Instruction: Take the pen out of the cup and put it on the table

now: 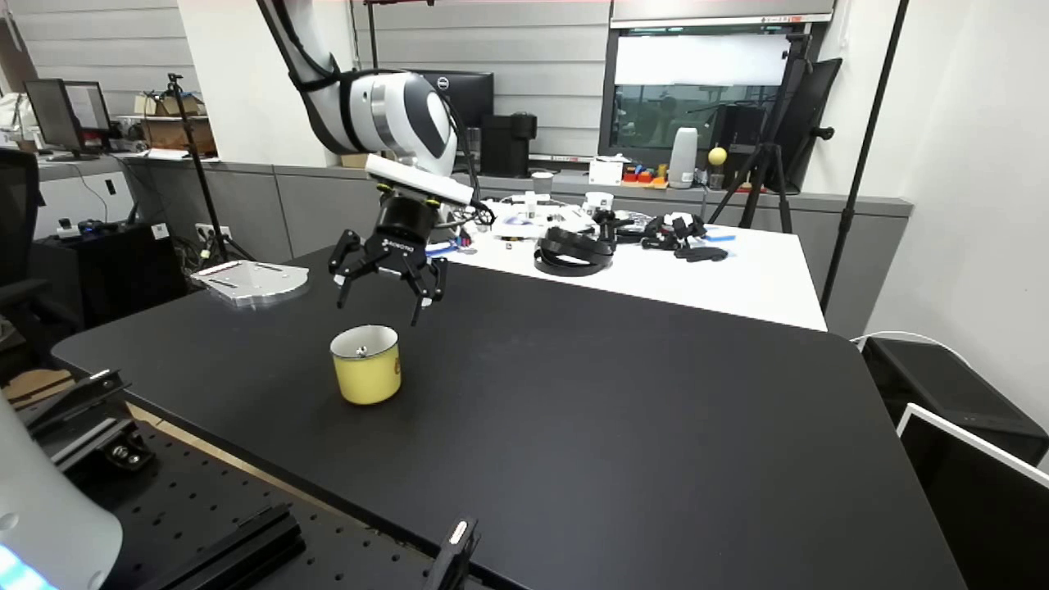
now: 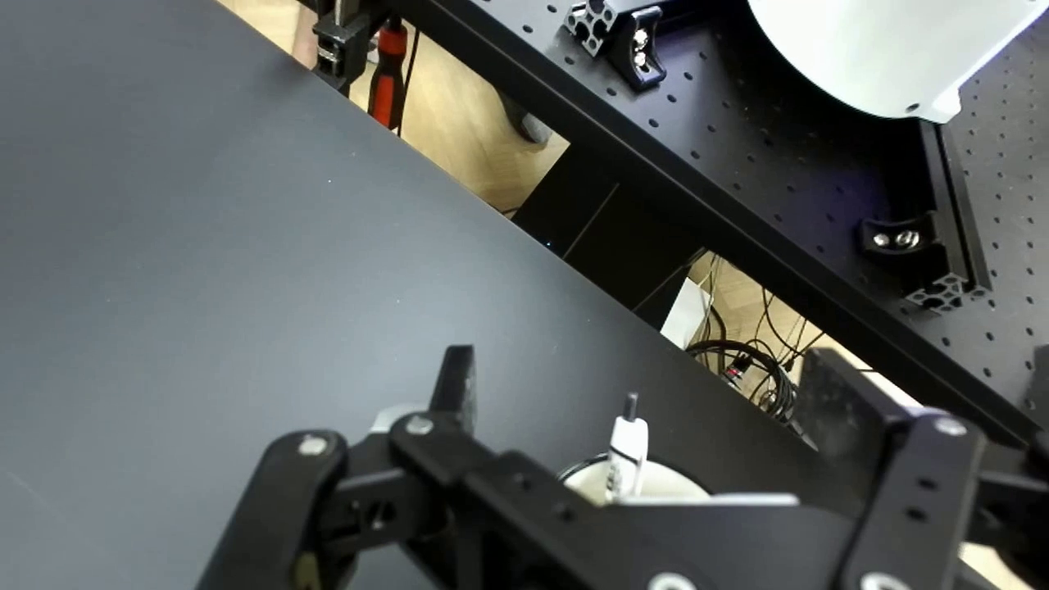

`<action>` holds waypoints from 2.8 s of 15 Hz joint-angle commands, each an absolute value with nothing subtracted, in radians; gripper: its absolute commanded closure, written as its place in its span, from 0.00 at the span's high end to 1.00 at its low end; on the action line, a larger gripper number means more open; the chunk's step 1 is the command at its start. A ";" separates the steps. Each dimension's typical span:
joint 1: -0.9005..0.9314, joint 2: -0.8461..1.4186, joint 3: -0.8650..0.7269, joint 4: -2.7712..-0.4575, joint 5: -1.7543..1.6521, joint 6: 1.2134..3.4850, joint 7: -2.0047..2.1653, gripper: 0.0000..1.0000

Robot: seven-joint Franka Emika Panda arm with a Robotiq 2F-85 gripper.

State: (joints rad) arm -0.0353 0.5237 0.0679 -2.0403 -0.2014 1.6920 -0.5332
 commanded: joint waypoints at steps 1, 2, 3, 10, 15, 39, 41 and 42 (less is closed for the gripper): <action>-0.035 0.535 0.079 -2.051 -0.212 1.689 -0.525 1.00; -0.032 0.542 0.080 -2.054 -0.215 1.693 -0.523 1.00; -0.030 0.551 0.081 -2.055 -0.218 1.693 -0.522 1.00; -0.023 0.609 0.089 -2.047 -0.229 1.693 -0.517 1.00; -0.021 0.628 0.092 -2.046 -0.228 1.704 -0.512 1.00; -0.015 0.625 0.097 -2.049 -0.219 1.753 -0.509 0.04; -0.015 0.621 0.099 -2.044 -0.215 1.737 -0.512 0.04; -0.015 0.618 0.101 -2.040 -0.212 1.722 -0.516 0.04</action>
